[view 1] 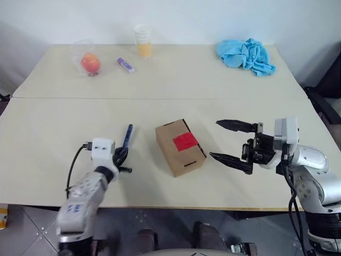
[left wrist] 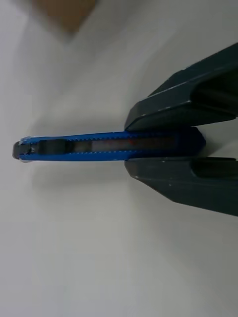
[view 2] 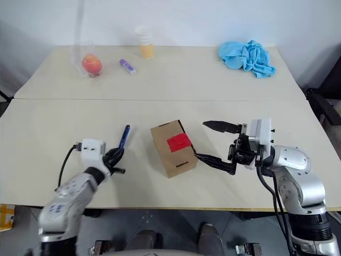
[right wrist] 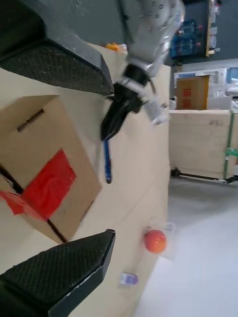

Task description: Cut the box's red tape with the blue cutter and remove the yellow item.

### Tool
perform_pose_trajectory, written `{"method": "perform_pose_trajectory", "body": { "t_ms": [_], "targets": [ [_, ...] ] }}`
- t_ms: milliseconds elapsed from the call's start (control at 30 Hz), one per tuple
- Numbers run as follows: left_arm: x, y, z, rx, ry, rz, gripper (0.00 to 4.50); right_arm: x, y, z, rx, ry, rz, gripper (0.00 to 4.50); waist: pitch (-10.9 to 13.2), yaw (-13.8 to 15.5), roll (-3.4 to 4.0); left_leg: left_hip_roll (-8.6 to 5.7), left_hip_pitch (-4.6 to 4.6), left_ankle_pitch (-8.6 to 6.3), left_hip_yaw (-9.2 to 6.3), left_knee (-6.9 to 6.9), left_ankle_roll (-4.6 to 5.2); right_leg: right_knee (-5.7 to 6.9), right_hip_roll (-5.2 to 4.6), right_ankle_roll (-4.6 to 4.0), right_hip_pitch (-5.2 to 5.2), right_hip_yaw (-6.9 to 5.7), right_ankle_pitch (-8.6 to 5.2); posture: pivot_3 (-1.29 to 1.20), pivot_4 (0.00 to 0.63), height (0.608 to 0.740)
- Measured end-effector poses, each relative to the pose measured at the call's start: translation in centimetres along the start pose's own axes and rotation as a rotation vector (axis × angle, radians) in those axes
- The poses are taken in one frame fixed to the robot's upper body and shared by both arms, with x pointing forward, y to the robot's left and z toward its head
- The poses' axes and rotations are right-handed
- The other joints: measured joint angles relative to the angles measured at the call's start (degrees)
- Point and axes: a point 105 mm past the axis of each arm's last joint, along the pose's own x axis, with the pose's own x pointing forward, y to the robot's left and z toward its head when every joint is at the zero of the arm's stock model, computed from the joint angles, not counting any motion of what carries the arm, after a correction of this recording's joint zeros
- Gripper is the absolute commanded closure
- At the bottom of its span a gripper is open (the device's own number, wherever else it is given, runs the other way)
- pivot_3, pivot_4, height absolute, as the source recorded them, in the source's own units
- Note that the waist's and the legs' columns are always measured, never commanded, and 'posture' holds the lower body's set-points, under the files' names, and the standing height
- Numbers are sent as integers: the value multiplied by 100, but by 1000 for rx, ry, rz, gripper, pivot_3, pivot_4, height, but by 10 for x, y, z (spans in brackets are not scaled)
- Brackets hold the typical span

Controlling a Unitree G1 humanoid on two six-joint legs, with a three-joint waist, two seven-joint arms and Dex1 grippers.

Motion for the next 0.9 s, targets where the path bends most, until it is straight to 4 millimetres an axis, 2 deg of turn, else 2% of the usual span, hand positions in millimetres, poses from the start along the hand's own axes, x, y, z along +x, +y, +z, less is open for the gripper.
{"method": "perform_pose_trajectory", "body": {
  "t_ms": [67, 167, 233, 333, 433, 533, 667, 800, 833, 900],
  "targets": [
    [-25, -4, 3, 177, 24, -198, 4079, -3, 16, -2, 11, 55, 73, 0, 1, 19, -1, 2, -2, -4, -4, -6, 1, -6, 0, -8, 0, -10, -4, 0, 150, 740],
    [-56, -21, -2, 427, 131, -560, 4079, -7, 34, -4, 64, 112, 150, 0, 4, 39, 4, -3, -2, -14, 0, -4, 14, -28, -8, -20, 6, -15, -6, 0, 150, 740],
    [-62, -29, -5, 498, 146, -698, 4079, -8, 40, -4, 88, 122, 167, 0, 5, 35, 4, -3, 2, -19, 11, -3, 24, -31, -15, -17, 9, -19, -4, 0, 150, 740],
    [-56, -48, -8, 574, 131, -868, 4079, -13, 47, -12, 119, 181, 151, 0, 7, 46, 0, -3, 2, -20, 10, -3, 25, -20, -15, -10, 11, -27, 0, 0, 150, 740],
    [-43, -70, -10, 657, 114, -989, 4079, -12, 54, -22, 145, 234, 126, 569, 8, 24, -2, -3, 1, -20, 17, -3, 26, -13, -14, -2, 10, -28, 4, 0, 150, 740],
    [-14, -91, -5, 727, 77, -1016, 4079, -8, 64, -39, 160, 349, 112, 1562, 9, 26, -6, -4, 2, -19, 21, 1, 27, -7, -13, 3, 10, -27, 7, 0, 150, 740],
    [3, -100, -7, 756, 108, -986, 4079, -7, 67, -54, 162, 432, 67, 2893, 11, 4, -11, -2, 4, -19, 29, 0, 28, -8, -13, 4, 7, -26, 7, 0, 150, 740],
    [12, -110, -7, 796, 119, -993, 4079, 9, 69, -59, 143, 406, 33, 4312, 14, 12, -15, -2, 4, -19, 29, 4, 28, -7, -13, 4, 7, -25, 8, 0, 150, 740],
    [13, -110, -10, 798, 131, -989, 4079, 10, 67, -59, 136, 411, 23, 4452, 14, 14, -15, -2, 4, -19, 28, 4, 29, -7, -13, 4, 7, -24, 8, 0, 150, 740],
    [16, -112, -9, 796, 137, -984, 4079, 12, 64, -59, 116, 421, 16, 4452, 15, 17, -16, -2, 5, -19, 27, 4, 29, -8, -13, 4, 9, -24, 8, 0, 150, 740]
  ]
}}
